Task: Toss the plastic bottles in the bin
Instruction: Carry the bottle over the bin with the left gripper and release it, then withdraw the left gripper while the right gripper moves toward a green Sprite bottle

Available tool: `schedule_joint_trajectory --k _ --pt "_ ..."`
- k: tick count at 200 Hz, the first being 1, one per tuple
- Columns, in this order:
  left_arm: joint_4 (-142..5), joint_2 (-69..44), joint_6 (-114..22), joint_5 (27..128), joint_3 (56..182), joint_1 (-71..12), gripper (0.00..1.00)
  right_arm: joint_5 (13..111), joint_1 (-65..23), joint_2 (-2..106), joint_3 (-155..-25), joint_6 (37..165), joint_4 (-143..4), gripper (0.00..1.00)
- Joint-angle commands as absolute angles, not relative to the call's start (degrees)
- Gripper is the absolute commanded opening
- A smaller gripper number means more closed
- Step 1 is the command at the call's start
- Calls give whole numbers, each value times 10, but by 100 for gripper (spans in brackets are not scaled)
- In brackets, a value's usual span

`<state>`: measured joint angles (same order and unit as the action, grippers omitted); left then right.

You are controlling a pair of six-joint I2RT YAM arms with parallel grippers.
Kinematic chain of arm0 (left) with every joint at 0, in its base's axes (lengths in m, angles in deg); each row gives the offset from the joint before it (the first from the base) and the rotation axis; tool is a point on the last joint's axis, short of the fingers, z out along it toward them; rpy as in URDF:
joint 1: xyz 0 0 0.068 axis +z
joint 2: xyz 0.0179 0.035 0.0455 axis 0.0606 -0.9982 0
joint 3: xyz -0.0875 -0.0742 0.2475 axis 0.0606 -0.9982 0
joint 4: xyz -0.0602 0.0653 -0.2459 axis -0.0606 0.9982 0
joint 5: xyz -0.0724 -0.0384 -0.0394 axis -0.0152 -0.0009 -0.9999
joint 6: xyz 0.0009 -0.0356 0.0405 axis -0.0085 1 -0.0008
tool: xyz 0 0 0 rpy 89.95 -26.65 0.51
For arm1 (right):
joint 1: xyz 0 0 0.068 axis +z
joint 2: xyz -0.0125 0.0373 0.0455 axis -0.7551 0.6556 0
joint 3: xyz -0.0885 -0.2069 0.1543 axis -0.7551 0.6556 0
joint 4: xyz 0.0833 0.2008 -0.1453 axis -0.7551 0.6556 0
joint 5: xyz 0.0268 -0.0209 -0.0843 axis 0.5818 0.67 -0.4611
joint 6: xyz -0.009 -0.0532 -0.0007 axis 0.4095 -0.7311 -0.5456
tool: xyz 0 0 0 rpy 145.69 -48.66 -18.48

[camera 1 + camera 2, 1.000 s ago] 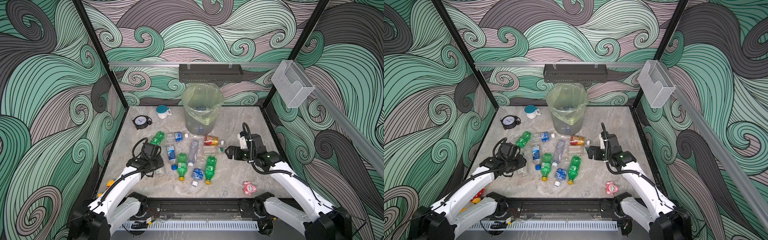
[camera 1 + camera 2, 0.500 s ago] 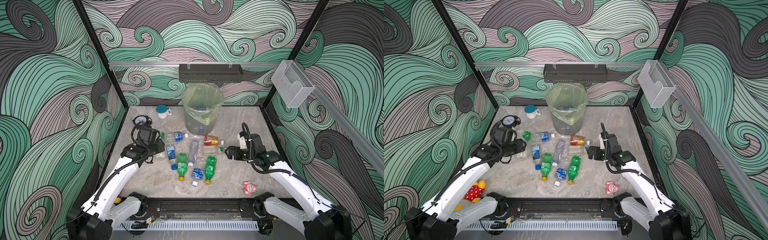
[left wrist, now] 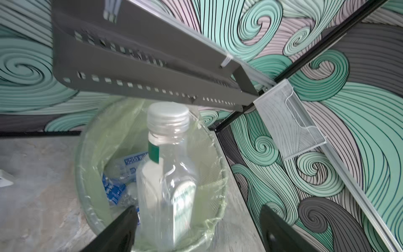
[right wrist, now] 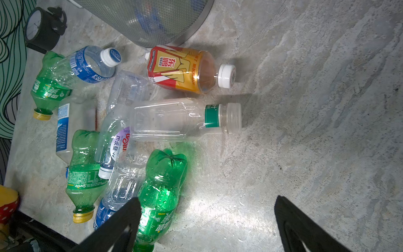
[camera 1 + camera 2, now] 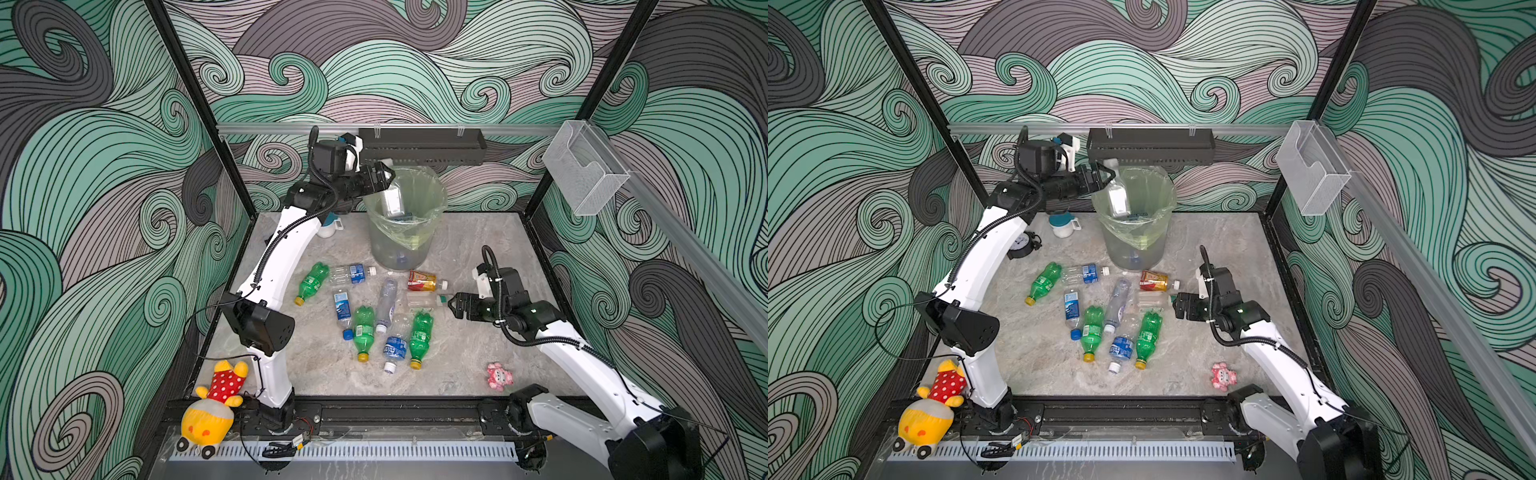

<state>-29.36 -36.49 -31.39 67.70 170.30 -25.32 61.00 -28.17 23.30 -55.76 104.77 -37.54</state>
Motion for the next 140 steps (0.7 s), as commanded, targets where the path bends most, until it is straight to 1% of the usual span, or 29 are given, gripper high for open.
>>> schedule_joint_trajectory --k 1,11,29,48,65,79,104,140 --pt "-318 -281 -317 676 1611 -255 91 613 -275 228 -563 1042 -360 96" --pt "-337 -231 -322 704 1544 -254 93 615 -272 225 -562 1038 -355 96" --pt "-334 -153 -334 748 1454 -251 94 618 -263 220 -563 1029 -350 96" --pt "-326 -74 -347 777 1356 -249 95 620 -254 219 -562 1028 -348 96" --pt "-333 -8 -363 807 1261 -248 99 621 -243 222 -565 1029 -343 95" --pt "-328 41 -364 828 1195 -243 99 618 -233 222 -567 1033 -338 95" --pt "-309 117 -358 850 1111 -240 99 613 -221 227 -572 1033 -324 95" --pt "-263 203 -347 879 1048 -240 99 624 -214 246 -584 1033 -311 95"
